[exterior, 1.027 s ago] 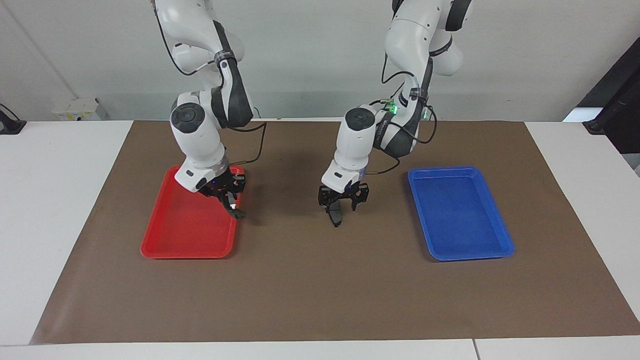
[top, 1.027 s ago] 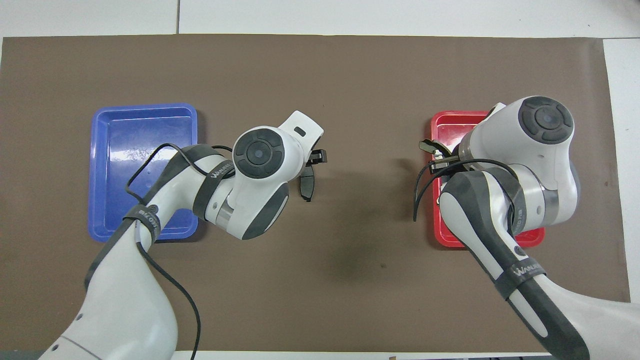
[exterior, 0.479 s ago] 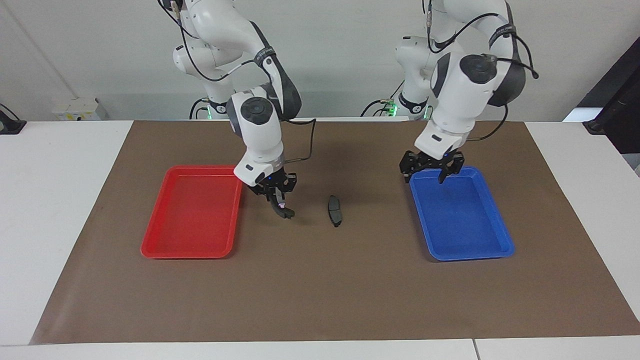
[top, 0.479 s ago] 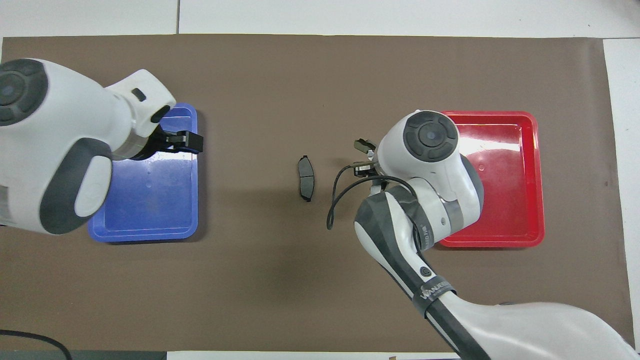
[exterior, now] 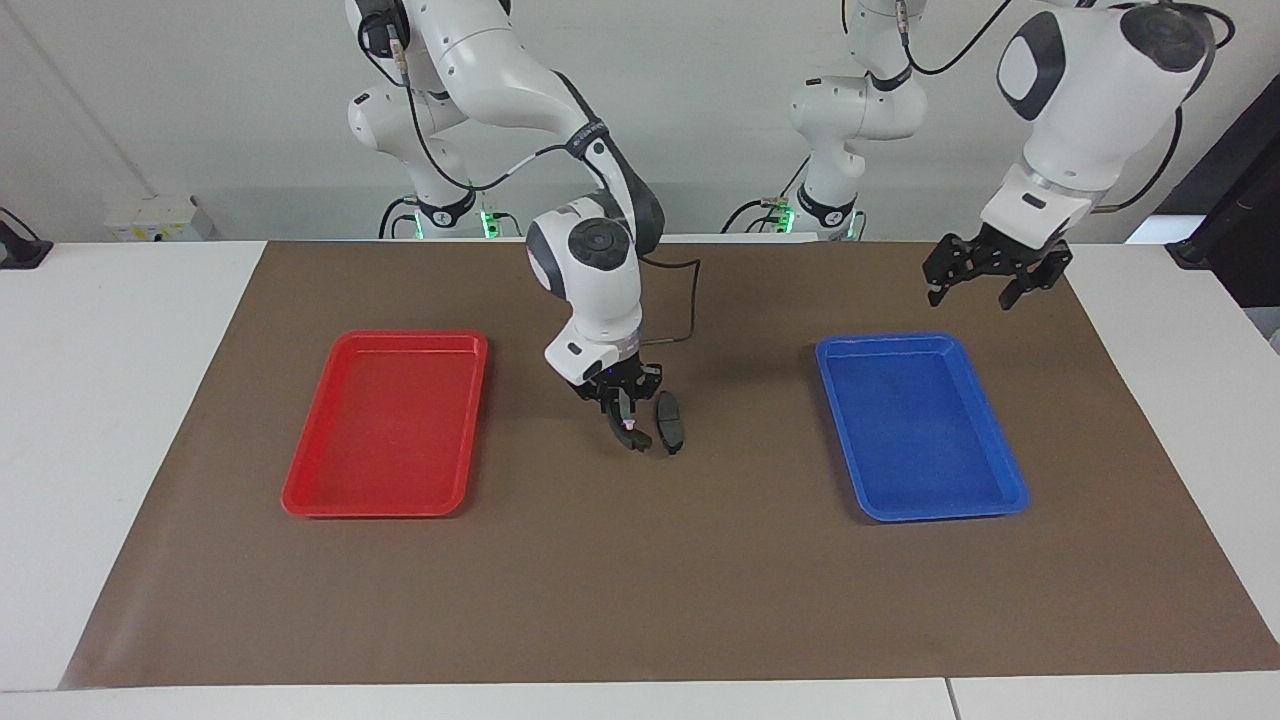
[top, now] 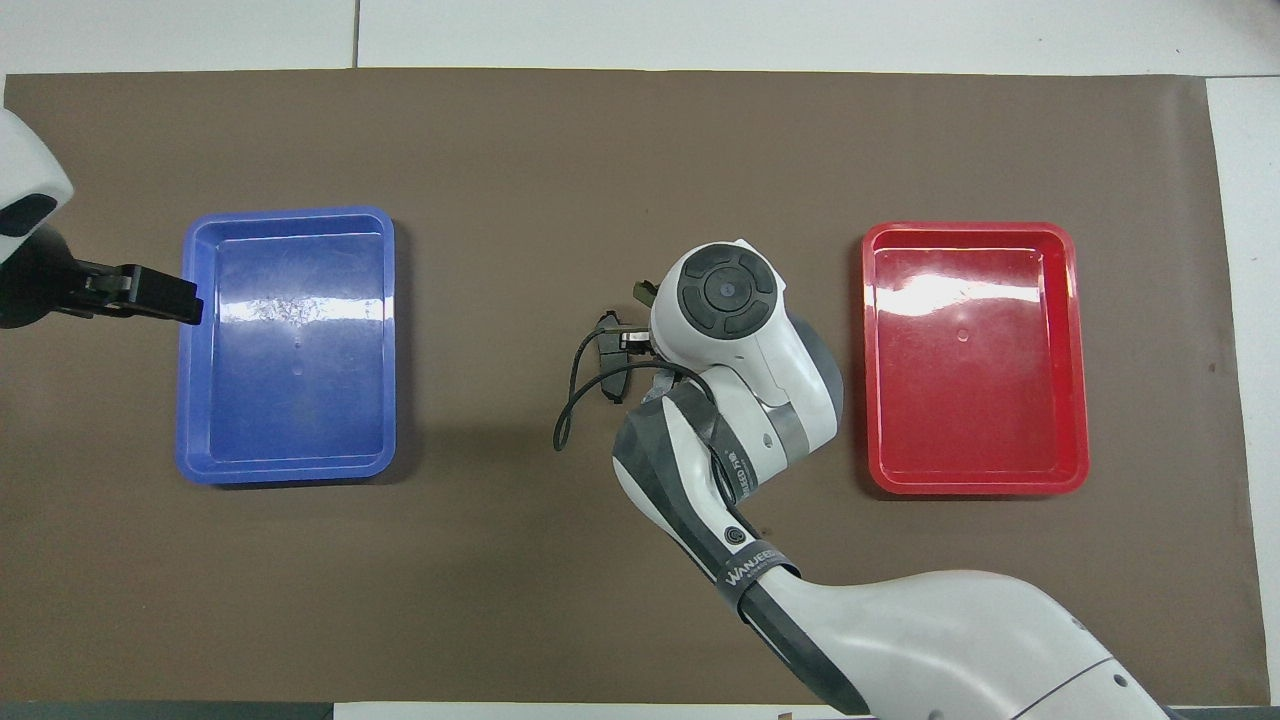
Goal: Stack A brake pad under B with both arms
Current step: 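Withdraw the left gripper while the right gripper lowers its pad over the other, then lower the curved pad onto the flat pad with the right gripper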
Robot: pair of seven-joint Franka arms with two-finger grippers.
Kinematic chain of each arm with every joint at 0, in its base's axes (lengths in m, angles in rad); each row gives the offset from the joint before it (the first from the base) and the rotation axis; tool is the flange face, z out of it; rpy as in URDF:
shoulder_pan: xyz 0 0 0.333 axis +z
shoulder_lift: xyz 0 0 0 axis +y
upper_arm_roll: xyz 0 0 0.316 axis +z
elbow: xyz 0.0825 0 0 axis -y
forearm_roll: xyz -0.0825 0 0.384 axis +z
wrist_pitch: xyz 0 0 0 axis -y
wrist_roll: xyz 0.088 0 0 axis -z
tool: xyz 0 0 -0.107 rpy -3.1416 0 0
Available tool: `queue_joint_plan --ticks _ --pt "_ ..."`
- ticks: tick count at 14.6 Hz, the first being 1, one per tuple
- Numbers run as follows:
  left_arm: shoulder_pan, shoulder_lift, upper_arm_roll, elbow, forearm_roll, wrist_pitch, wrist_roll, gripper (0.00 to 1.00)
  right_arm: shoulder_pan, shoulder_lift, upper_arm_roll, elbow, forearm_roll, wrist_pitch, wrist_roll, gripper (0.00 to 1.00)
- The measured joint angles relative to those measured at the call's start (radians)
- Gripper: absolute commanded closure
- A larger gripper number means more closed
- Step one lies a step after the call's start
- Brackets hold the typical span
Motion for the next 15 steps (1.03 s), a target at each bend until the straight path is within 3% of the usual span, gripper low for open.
queue_joint_plan --ticks 4,15 --pt "0.038 0.027 0.000 0.111 0.000 -0.116 0.031 0.01 0.021 0.030 0.000 0.012 0.000 0.045 0.001 1.00" --pt "0.083 0.016 -0.003 0.073 0.000 -0.140 0.053 0.01 0.055 0.073 0.000 0.053 -0.010 0.051 -0.001 1.00"
